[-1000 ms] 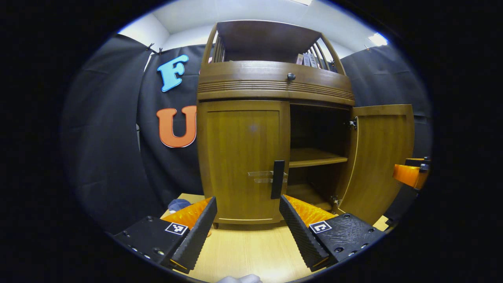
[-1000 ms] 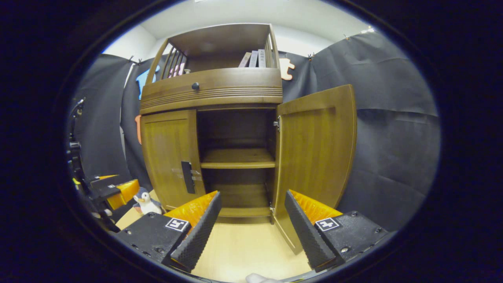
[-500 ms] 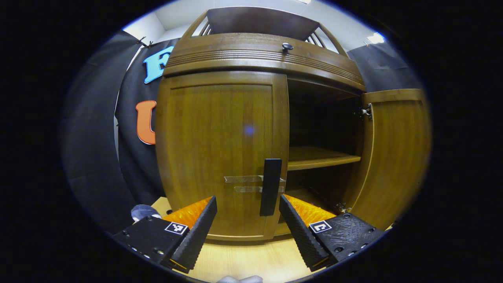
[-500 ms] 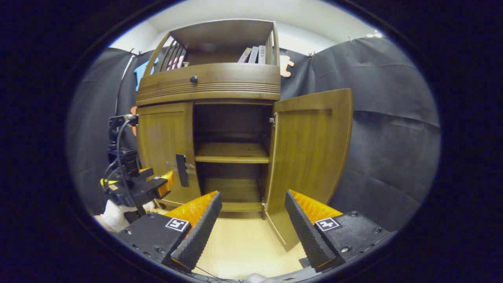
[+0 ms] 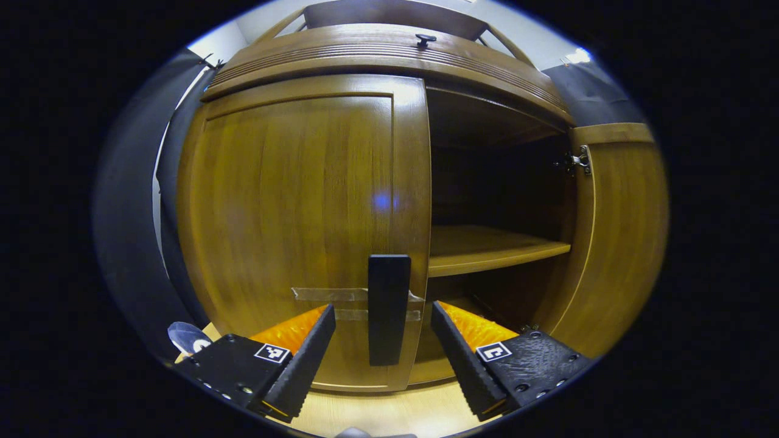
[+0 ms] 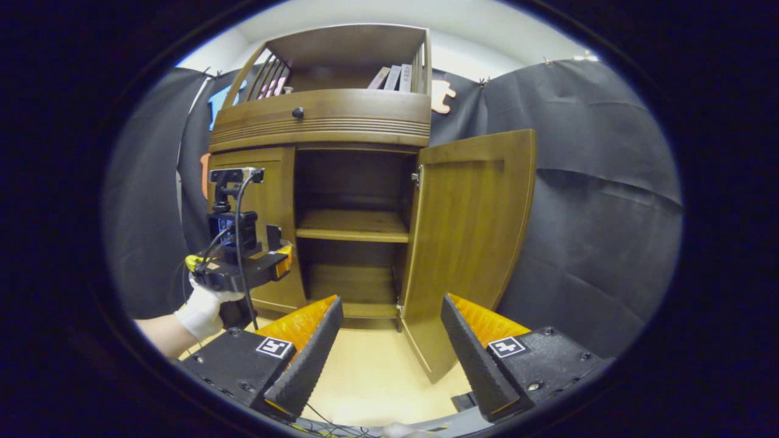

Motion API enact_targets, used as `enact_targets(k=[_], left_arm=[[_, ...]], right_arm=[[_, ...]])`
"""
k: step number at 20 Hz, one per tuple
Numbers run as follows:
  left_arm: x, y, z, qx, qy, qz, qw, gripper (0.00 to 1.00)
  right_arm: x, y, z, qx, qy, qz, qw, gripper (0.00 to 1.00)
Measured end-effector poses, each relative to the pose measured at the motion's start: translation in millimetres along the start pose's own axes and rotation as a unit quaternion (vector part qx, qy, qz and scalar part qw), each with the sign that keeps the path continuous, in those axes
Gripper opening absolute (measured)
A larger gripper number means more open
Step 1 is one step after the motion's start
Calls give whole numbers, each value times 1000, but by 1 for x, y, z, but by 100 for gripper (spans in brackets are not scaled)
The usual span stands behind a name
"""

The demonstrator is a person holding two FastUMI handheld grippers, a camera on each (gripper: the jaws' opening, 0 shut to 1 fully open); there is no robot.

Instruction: Open the right door of the double-door shoe cabinet with the right hand, and open the left door with the left hand.

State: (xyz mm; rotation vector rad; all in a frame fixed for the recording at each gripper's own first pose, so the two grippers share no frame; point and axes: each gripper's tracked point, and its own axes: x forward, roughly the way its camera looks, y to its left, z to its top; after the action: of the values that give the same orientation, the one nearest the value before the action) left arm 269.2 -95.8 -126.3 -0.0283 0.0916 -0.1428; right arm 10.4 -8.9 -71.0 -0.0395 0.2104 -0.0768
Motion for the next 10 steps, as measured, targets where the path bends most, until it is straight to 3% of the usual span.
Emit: enact_targets(k=[2,6,8,10], left_arm=[[7,-1,2,12,-1,1,1000,72],[11,-6,0,19,0,-2,1000,37],[15,-2,-11,12,17,6,1000,41],[11,-4,-9,-1,13,6,1000,26]], right_arm=[[-1,-1,-1,1,3,2,1000,100],[-3,-6,-6,2,9,3,1000,100],[-5,-8,-5,6,8,3,1000,100],[-8,-9,-3,8,5,2,1000,100]])
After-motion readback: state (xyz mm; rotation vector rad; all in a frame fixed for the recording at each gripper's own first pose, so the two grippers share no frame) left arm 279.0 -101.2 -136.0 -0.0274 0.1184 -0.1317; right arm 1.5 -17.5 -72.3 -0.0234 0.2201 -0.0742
